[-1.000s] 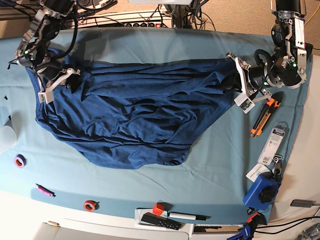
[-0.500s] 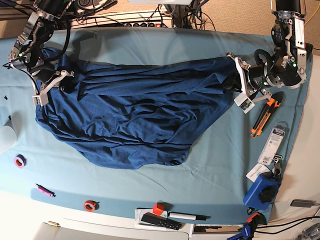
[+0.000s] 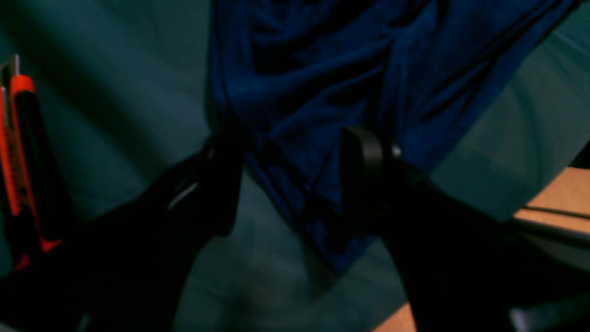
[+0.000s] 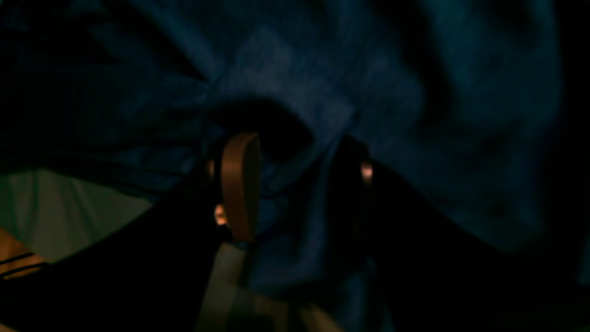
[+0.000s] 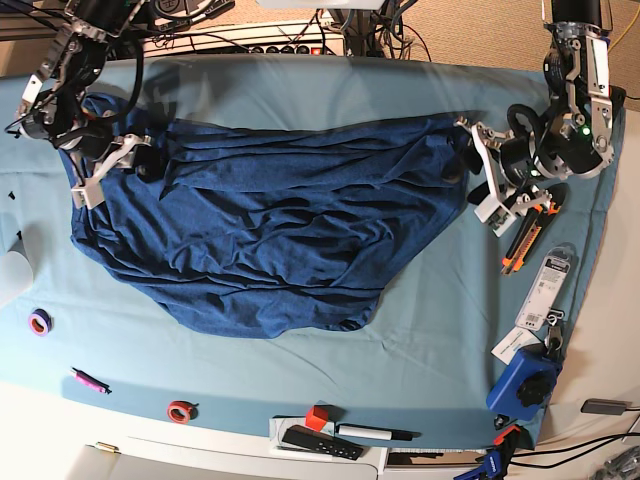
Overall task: Layout the t-shirt on the table in an organized manner, then fold the t-shirt properly
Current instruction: 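Drag the held edge with the right gripper to stretch the shirt taut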
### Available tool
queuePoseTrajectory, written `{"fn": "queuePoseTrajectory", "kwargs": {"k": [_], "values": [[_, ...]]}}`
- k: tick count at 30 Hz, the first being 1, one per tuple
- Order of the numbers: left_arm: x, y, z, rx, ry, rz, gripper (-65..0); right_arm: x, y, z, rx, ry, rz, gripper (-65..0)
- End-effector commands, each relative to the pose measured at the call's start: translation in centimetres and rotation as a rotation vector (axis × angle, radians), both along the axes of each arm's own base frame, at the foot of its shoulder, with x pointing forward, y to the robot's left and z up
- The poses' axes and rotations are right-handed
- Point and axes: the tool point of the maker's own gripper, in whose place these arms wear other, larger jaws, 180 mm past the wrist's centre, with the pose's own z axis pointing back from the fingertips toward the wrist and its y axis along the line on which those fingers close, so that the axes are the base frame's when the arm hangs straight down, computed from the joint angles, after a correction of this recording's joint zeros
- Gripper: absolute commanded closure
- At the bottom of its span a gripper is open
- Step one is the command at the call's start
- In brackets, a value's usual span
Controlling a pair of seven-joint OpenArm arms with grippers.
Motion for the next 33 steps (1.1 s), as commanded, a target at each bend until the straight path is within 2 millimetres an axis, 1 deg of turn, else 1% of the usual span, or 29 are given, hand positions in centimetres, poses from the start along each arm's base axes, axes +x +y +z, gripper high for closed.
{"fn": "queuePoseTrajectory", "kwargs": {"k": [1, 3, 7, 11, 14, 16, 20, 24, 28, 31, 33], "values": [[1.1, 0.0, 1.5, -0.019, -0.058, 0.004, -33.7, 1.2, -0.8, 1.7, -0.019, -0.066, 0.004, -26.3], [1.9, -0.2, 2.3, -0.049, -0.094, 0.027, -33.7, 1.5, -1.6, 2.1, -0.049, -0.081, -0.003, -26.3], [3.1, -1.4, 3.8, -0.112, -0.139, 0.027, -33.7, 1.8, -3.0, 2.4, -0.102, -0.104, -0.037, -26.3], [3.4, -2.6, 4.2, -0.155, -0.153, 0.030, -33.7, 2.3, -4.3, 3.5, -0.053, -0.167, -0.163, -26.2], [3.3, -3.0, 4.0, -0.167, -0.144, 0.031, -33.7, 2.0, -5.8, 5.0, 0.041, -0.265, -0.295, -26.2], [3.3, -3.0, 4.0, -0.167, -0.144, 0.031, -33.7, 1.0, -7.0, 5.8, 0.105, -0.320, -0.388, -26.2], [3.3, -3.0, 4.1, -0.167, -0.145, 0.031, -33.7, -2.5, -8.1, 6.1, 0.186, -0.357, -0.471, -26.2], [3.3, -3.0, 4.1, -0.167, -0.145, 0.031, -33.7, -6.5, -9.2, 4.8, 0.165, -0.297, -0.524, -26.2], [3.3, -3.0, 4.0, -0.167, -0.144, 0.031, -33.7, -10.0, -10.1, 3.9, 0.153, -0.251, -0.593, -26.2], [3.2, -3.0, 4.0, -0.165, -0.142, 0.031, -33.7, -11.9, -10.4, 3.7, 0.161, -0.248, -0.647, -26.2], [3.2, -3.0, 3.9, -0.161, -0.136, 0.029, -33.7, -12.7, -10.4, 3.5, 0.167, -0.247, -0.668, -26.2]]}}
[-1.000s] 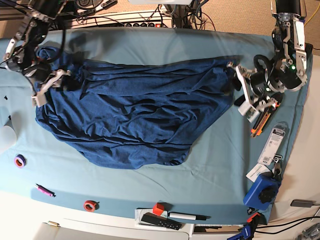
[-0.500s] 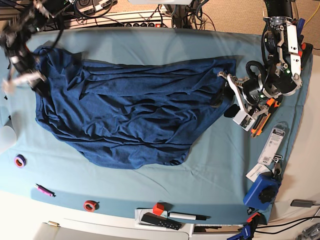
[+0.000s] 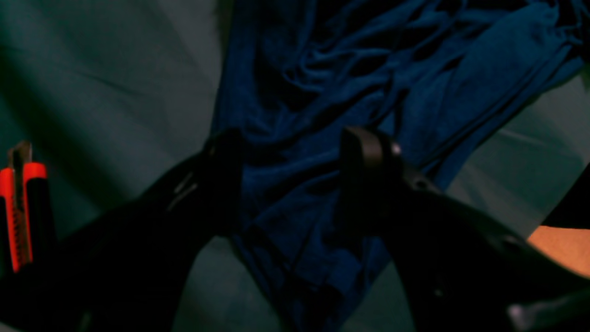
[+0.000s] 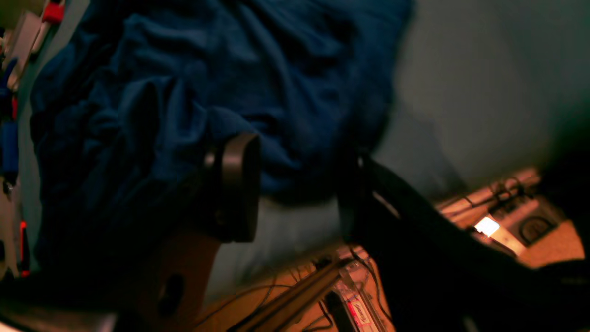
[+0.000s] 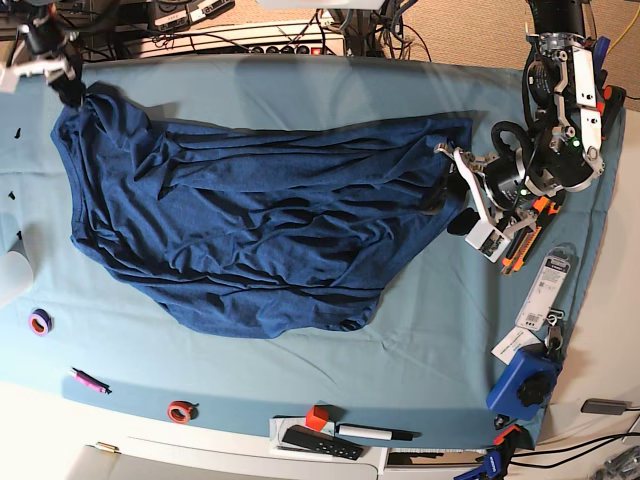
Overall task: Layout the t-shirt on the table in an organized manner, then fold the t-shirt properly
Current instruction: 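Drag the held edge with the right gripper to stretch the shirt taut, then hold the shirt corners with both grippers and pull them apart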
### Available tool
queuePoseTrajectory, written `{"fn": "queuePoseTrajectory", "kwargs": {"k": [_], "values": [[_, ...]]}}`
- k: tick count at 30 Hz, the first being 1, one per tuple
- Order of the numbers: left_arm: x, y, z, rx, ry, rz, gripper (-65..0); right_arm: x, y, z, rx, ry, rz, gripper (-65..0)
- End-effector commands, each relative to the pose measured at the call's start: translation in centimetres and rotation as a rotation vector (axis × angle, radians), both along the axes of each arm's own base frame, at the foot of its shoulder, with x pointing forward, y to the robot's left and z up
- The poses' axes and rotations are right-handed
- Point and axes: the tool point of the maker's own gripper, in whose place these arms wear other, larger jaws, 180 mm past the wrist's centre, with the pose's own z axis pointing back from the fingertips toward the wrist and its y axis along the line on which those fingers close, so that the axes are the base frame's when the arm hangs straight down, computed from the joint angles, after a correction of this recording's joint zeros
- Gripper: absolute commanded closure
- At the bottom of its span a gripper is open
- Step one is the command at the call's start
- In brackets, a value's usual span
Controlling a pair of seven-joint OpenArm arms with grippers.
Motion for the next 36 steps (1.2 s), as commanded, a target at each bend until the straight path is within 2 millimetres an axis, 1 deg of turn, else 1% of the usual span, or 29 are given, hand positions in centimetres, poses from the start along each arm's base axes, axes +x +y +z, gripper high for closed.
{"fn": "queuePoseTrajectory", "kwargs": {"k": [1, 8, 12, 15, 17, 22, 29, 30, 31, 32, 33, 36], "values": [[0.6, -0.1, 1.3, -0.015, -0.044, -0.007, -33.7, 0.3, -0.6, 1.3, -0.029, -0.037, 0.001, -26.2], [0.5, -0.1, 1.2, -0.009, -0.040, -0.012, -33.7, -0.1, -0.6, 0.1, -0.012, -0.022, -0.031, -26.2], [0.4, -0.1, 1.1, -0.006, -0.037, -0.013, -33.7, -0.1, -0.5, -1.9, 0.067, -0.022, -0.067, -26.2], [0.4, -0.1, 1.1, -0.005, -0.035, -0.014, -33.7, 0.4, -0.4, -3.3, 0.131, -0.043, -0.096, -26.2], [0.4, -0.1, 1.1, -0.005, -0.035, -0.014, -33.7, 1.0, -0.1, -3.9, 0.158, -0.060, -0.098, -26.3], [0.4, -0.1, 1.1, -0.004, -0.035, -0.014, -33.7, 1.9, -0.2, -4.2, 0.175, -0.078, -0.101, -26.3], [0.4, 0.0, 1.1, -0.002, -0.035, -0.013, -33.7, 2.0, -0.4, -4.3, 0.166, -0.069, -0.103, -26.2], [0.4, 0.0, 1.1, -0.002, -0.035, -0.013, -33.7, 2.0, -0.4, -4.3, 0.166, -0.069, -0.103, -24.4], [0.4, 0.0, 1.1, -0.002, -0.035, -0.013, -33.7, 2.0, -0.3, -4.3, 0.168, -0.065, -0.098, -17.1], [0.4, 0.0, 1.1, -0.001, -0.035, -0.013, -33.7, 2.0, -0.2, -4.4, 0.170, -0.062, -0.093, -6.4], [0.4, 0.0, 1.1, -0.001, -0.034, -0.013, -33.7, 2.0, -0.1, -4.4, 0.168, -0.060, -0.085, 0.0], [0.5, 0.6, 0.8, 0.023, -0.027, 0.005, -33.7, 2.0, 0.1, -4.3, 0.164, -0.065, -0.071, 0.0]]}}
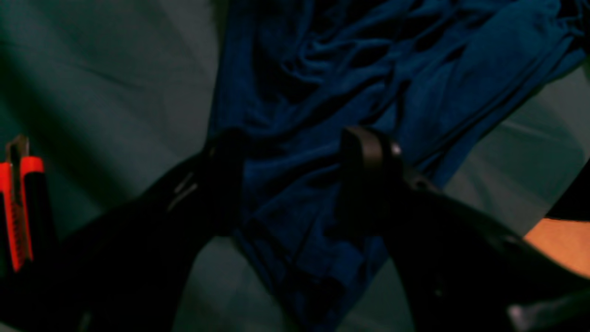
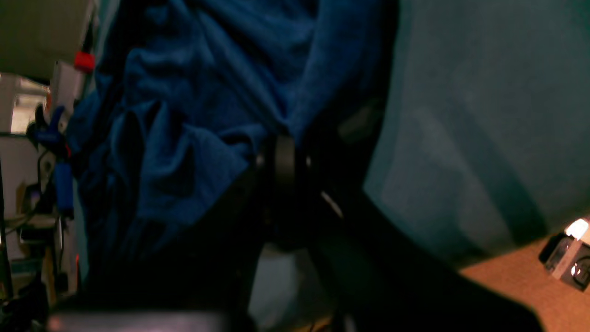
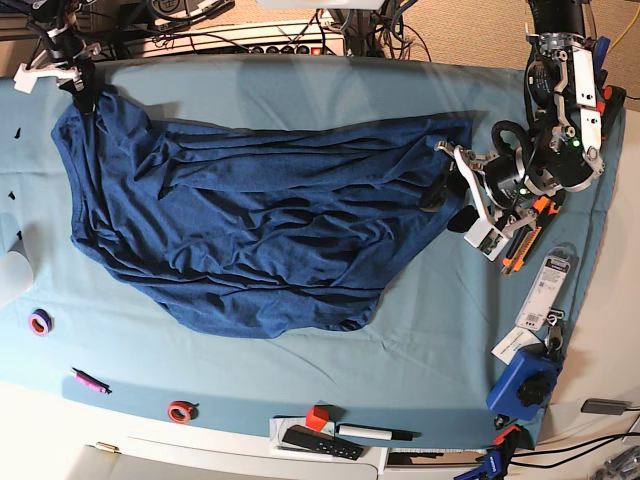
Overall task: Layout the t-shirt on the table in an organized manner, then fold the t-shirt properly
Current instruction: 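Hold the shirt corners with both grippers and pull them apart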
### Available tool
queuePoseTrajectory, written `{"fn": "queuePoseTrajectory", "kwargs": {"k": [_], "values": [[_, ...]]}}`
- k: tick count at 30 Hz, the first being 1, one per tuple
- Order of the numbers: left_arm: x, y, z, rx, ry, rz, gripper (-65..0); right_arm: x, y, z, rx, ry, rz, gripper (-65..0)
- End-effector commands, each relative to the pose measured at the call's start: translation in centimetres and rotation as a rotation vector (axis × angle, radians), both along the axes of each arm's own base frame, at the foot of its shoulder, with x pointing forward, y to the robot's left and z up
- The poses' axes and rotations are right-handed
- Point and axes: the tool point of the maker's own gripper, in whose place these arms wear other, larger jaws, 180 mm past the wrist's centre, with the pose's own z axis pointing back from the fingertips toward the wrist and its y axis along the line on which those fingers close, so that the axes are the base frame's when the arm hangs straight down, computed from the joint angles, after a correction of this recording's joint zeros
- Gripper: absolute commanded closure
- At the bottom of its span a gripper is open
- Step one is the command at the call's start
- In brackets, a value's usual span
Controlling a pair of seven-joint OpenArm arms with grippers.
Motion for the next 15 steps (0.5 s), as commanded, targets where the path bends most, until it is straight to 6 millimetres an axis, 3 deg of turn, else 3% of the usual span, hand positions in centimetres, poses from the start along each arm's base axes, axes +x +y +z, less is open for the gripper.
{"fn": "queuePoseTrajectory", "kwargs": {"k": [1, 8, 15], "values": [[0.7, 0.6, 0.9, 0.013, -0.030, 0.020, -33.7, -0.1, -0.4, 0.4, -0.023, 0.010, 0.018, 0.0], [-0.1, 4.2, -0.3, 0.035, 0.054, 0.147, -33.7, -0.1, -0.3, 0.4, -0.020, 0.010, 0.021, 0.0], [-3.8, 7.7, -2.6, -0.141, 0.194, 0.238, -33.7, 0.1, -0.2, 0.7, -0.012, -0.012, 0.021, 0.0]]}}
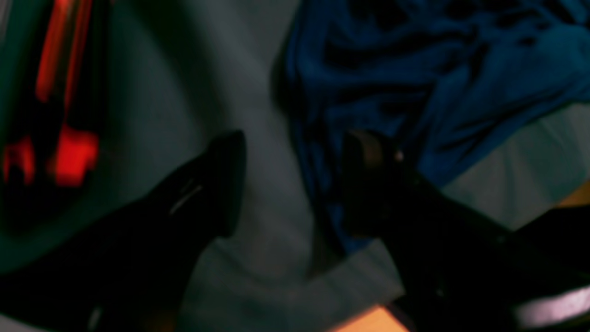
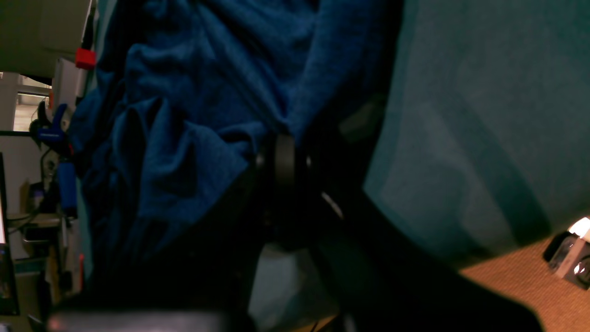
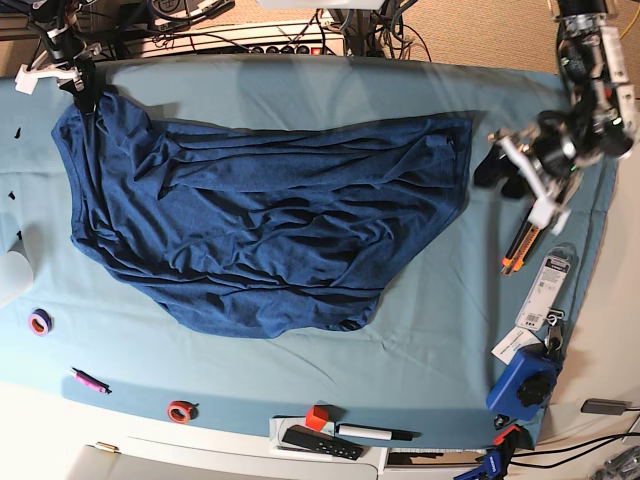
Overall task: Layout the t-shirt on the table in an organized manner, then fold the t-shirt properly
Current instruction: 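Hold the shirt corners with both grippers and pull them apart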
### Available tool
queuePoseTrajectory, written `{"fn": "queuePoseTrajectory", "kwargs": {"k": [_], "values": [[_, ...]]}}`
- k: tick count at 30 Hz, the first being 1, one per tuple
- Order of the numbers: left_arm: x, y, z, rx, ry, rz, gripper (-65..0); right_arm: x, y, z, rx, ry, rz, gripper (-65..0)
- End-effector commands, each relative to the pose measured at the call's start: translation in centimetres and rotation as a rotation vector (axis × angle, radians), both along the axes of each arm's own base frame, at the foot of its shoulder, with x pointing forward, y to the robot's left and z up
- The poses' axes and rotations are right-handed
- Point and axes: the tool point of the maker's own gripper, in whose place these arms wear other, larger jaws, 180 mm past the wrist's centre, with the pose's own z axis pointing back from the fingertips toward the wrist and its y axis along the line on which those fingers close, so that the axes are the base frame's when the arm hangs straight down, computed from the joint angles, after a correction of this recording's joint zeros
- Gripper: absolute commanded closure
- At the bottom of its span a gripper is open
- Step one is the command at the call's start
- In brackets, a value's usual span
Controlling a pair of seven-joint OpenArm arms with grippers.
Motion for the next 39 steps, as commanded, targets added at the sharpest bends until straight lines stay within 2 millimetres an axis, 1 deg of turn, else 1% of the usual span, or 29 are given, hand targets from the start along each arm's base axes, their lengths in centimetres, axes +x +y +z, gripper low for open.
{"fn": "queuePoseTrajectory", "kwargs": {"k": [1, 4, 7, 11, 15, 21, 25, 33, 34, 35, 36, 38, 39], "values": [[-0.2, 0.2, 0.4, -0.044, -0.008, 0.002, -33.7, 0.1, -0.5, 0.7, -0.024, -0.011, 0.012, 0.0], [-1.8, 0.4, -1.6, -0.113, 0.066, 0.026, -33.7, 0.3, -0.4, 0.8, -0.022, -0.017, 0.013, 0.0], [-2.8, -0.5, -2.7, -0.138, 0.089, -0.005, -33.8, 0.4, -0.4, 0.9, -0.021, -0.020, 0.013, 0.0], [-3.1, -2.8, -2.5, -0.224, 0.086, -0.024, -38.7, 0.4, -0.3, 1.0, -0.013, -0.027, 0.018, 0.0], [-3.4, -4.2, -2.7, -0.267, 0.097, -0.021, -39.1, 0.4, -0.2, 0.9, -0.011, -0.025, 0.020, 0.0], [-3.3, -4.7, -2.8, -0.292, 0.107, 0.007, -39.1, 0.6, 0.0, 1.2, -0.002, -0.042, 0.025, 0.0], [-3.1, -5.6, -2.7, -0.327, 0.098, 0.026, -39.1, 0.6, -0.1, 1.2, -0.002, -0.042, 0.025, 0.0], [-2.6, -6.5, -3.0, -0.329, 0.098, 0.042, -38.4, 0.5, 0.0, 1.2, -0.001, -0.041, 0.027, 0.0], [-2.6, -6.6, -3.2, -0.319, 0.098, 0.046, -35.6, 0.5, 0.0, 1.2, 0.000, -0.040, 0.027, 0.0], [-2.5, -6.6, -3.5, -0.305, 0.105, 0.050, -30.0, 0.5, 0.0, 1.1, 0.001, -0.037, 0.031, 0.0], [-2.6, -6.7, -3.7, -0.291, 0.111, 0.045, -22.2, 0.5, 0.1, 1.1, 0.003, -0.031, 0.037, 0.0], [-2.9, -6.9, -4.0, -0.277, 0.120, 0.028, -3.2, 0.3, 0.1, 1.1, 0.002, -0.014, 0.063, 0.0], [-3.2, -7.0, -4.1, -0.273, 0.126, 0.009, 0.0, 0.3, 0.1, 1.4, -0.010, -0.009, 0.090, 0.0]]}}
